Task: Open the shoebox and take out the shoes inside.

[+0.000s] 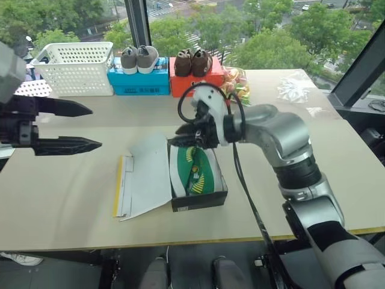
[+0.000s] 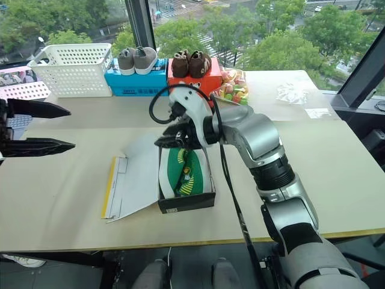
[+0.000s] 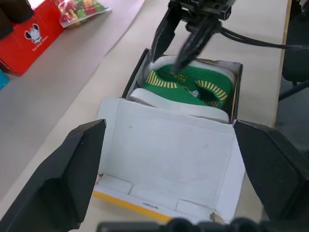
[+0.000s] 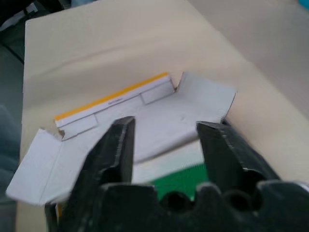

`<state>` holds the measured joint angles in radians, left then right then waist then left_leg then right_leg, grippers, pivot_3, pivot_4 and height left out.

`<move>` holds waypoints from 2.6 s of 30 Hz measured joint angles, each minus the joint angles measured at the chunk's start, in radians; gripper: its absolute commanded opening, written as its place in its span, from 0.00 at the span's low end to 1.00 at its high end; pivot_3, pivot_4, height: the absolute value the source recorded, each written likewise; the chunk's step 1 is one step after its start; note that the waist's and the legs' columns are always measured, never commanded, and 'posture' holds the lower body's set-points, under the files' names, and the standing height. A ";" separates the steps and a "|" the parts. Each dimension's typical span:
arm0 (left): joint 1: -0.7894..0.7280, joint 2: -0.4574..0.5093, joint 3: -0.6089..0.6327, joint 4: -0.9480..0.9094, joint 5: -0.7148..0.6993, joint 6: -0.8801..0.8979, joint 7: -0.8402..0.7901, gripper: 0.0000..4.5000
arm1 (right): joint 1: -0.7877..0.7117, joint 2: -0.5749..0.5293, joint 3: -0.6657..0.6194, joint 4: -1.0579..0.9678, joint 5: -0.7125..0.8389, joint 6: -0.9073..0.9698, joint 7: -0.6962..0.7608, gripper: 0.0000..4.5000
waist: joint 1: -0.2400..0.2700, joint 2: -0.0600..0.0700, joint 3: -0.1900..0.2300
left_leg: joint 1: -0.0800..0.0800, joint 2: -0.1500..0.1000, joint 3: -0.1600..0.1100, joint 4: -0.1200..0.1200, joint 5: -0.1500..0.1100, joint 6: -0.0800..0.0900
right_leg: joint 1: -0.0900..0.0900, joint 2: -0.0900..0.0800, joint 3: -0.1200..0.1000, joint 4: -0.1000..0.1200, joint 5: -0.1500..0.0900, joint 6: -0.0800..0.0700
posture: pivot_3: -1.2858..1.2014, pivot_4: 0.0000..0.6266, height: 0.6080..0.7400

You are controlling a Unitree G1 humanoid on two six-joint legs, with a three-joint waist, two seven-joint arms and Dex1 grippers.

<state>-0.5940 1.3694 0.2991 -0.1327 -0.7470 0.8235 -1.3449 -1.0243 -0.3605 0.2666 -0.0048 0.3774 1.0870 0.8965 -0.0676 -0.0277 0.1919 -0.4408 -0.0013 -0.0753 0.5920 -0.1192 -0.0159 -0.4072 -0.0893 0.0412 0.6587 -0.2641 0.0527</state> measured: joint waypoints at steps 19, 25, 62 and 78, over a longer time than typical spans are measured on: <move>-0.021 -0.015 -0.067 0.058 0.056 -0.061 -0.026 1.00 | 0.042 -0.027 -0.049 0.104 0.098 0.171 -0.003 0.97 | 0.000 0.000 0.000 | 0.000 0.000 0.001 0.001 0.000 0.000 | -0.001 0.000 0.001 0.002 0.000 0.000 | 0.52 0.24 1.00; 0.007 -0.014 -0.040 0.023 0.052 -0.056 -0.016 1.00 | 0.024 -0.008 -0.007 0.176 0.071 0.088 0.015 0.97 | -0.002 0.000 0.000 | 0.000 0.000 0.001 0.002 0.000 0.000 | 0.000 0.000 0.001 0.002 0.000 0.000 | 0.52 0.24 1.00; 0.124 -0.003 0.045 -0.050 0.064 -0.052 0.037 1.00 | -0.058 -0.091 0.109 0.198 -0.112 -0.038 0.134 0.97 | 0.020 -0.002 -0.001 | 0.001 0.001 0.001 0.005 0.000 0.000 | 0.001 0.000 0.001 0.004 -0.002 0.002 | 0.52 0.24 1.00; 0.202 -0.001 0.095 -0.065 0.062 -0.046 0.032 1.00 | -0.089 -0.040 0.099 0.396 -0.085 -0.044 0.173 0.97 | 0.019 -0.002 -0.001 | 0.001 0.001 0.001 0.005 0.000 0.000 | 0.001 0.001 0.001 0.004 0.000 0.000 | 0.52 0.24 1.00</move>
<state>-0.3917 1.3682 0.3937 -0.1981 -0.6849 0.7772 -1.3129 -1.1133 -0.4001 0.3656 0.3913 0.2922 1.0432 1.0700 -0.0487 -0.0298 0.1910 -0.4395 -0.0004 -0.0742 0.5969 -0.1191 -0.0161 -0.4064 -0.0887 0.0417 0.6626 -0.2644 0.0525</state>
